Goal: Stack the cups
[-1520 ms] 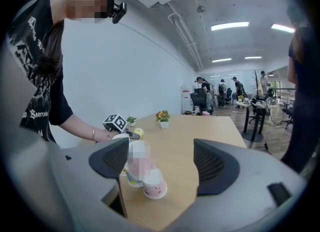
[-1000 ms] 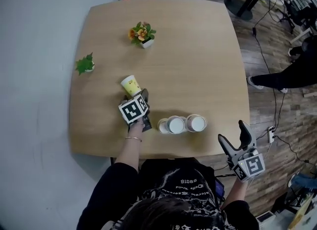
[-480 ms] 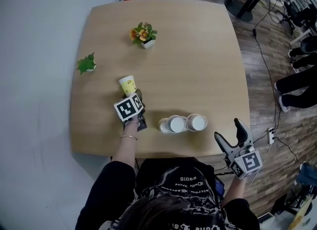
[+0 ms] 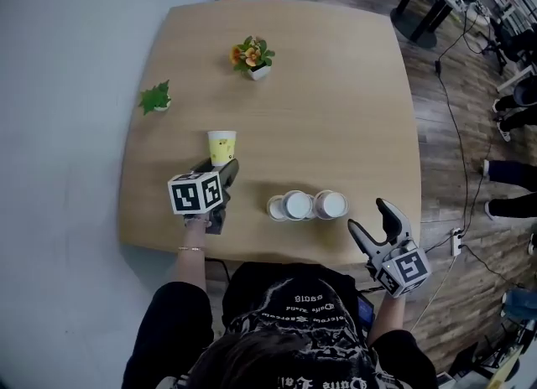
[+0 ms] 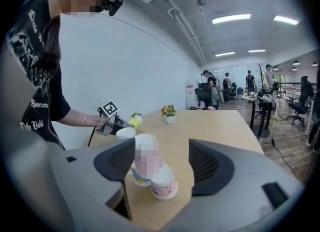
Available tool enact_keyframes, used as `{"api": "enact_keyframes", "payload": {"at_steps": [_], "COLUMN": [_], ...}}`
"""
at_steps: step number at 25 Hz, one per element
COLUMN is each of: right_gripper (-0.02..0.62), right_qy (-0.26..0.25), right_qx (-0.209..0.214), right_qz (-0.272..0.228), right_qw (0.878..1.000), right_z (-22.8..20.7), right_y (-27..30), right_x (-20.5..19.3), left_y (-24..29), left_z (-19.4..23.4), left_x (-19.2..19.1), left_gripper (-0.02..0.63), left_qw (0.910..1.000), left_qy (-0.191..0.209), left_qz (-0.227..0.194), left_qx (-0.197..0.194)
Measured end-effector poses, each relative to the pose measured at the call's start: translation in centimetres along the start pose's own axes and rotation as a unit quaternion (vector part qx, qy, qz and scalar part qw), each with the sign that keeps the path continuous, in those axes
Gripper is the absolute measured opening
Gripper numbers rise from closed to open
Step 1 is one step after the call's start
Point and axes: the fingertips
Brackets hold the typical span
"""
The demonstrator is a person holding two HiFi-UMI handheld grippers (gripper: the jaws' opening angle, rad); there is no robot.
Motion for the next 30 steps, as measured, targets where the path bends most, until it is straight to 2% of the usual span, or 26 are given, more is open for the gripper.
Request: {"api": "enact_keyframes", "payload": {"at_steps": [5,8,9,10,11,13,16,18,20,21,22,23,25,26,27,28,30], "right_gripper": [0.331,0.328,0.238,0.195,0.195,0.195,0.195,0.195,0.19,0.175,0.109,0.089,0.089,0.071,0.026,0.012,0.005], "right_qy": [-0.04,-0.082,-0.096,-0.108,-0.12,-0.157,-0.245,-0.292,-0.318,-0.325,-0.331,-0.336,-0.356,-0.373,-0.389,-0.4,-0.4], "right_qx": [0.048,0.086,0.095,0.106,0.118,0.148,0.191,0.213,0.231,0.236,0.241,0.247,0.26,0.263,0.264,0.262,0.255], "right_qz": [-0.019,-0.044,-0.057,-0.07,-0.082,-0.094,-0.082,-0.08,-0.094,-0.106,-0.118,-0.127,-0.121,-0.111,-0.102,-0.095,-0.087], "right_qw": [0.998,0.992,0.989,0.986,0.982,0.972,0.947,0.929,0.915,0.91,0.905,0.9,0.89,0.883,0.877,0.873,0.876], "right_z": [1.3,2.6,3.1,3.6,4.2,5.9,8.7,10.4,12.1,12.8,13.6,14.4,15.6,15.9,16.0,15.9,15.4], "right_y": [0.5,1.2,1.5,1.9,2.3,3.2,4.2,4.7,5.3,5.6,6.0,6.4,7.3,7.6,7.6,7.5,7.0], "right_x": [2.3,5.2,6.5,7.7,8.9,10.6,11.9,12.7,13.9,14.7,15.5,16.1,16.5,16.4,16.2,16.1,16.0], "left_y": [-3.7,-5.6,-6.2,-6.8,-7.4,-8.5,-10.1,-10.9,-11.3,-11.5,-11.7,-11.9,-12.5,-12.9,-13.2,-13.6,-14.4], "left_z": [-3.2,-5.4,-6.2,-6.9,-7.7,-9.7,-13.1,-14.2,-14.8,-15.3,-15.8,-16.4,-17.7,-18.3,-18.9,-19.4,-20.6], "left_x": [0.6,1.1,1.1,1.2,1.4,1.8,1.6,1.0,0.7,0.6,0.5,0.5,0.6,0.7,0.8,1.0,1.8], "left_gripper": [0.265,0.265,0.265,0.265,0.265,0.265,0.265,0.265,0.265,0.265,0.265,0.265,0.265,0.265,0.265,0.265,0.265], "left_qw": [0.9978,0.9949,0.9936,0.9922,0.9905,0.9855,0.9741,0.9675,0.9595,0.9553,0.9511,0.9467,0.9378,0.9346,0.9327,0.9317,0.93], "left_qy": [0.043,0.07,0.082,0.093,0.102,0.115,0.137,0.176,0.221,0.238,0.252,0.264,0.287,0.295,0.3,0.302,0.303], "left_qz": [0.017,0.023,0.024,0.025,0.024,0.021,0.036,0.057,0.073,0.077,0.08,0.081,0.078,0.074,0.068,0.061,0.04], "left_qx": [-0.047,-0.069,-0.074,-0.08,-0.089,-0.123,-0.177,-0.172,-0.158,-0.157,-0.16,-0.166,-0.179,-0.184,-0.188,-0.192,-0.204]}}
Point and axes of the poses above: the fingertips, and each gripper's own axes: y forward along the fingers, z to its left, x out of its top, and after that the axes turned 5 degrees about -z, right-handed
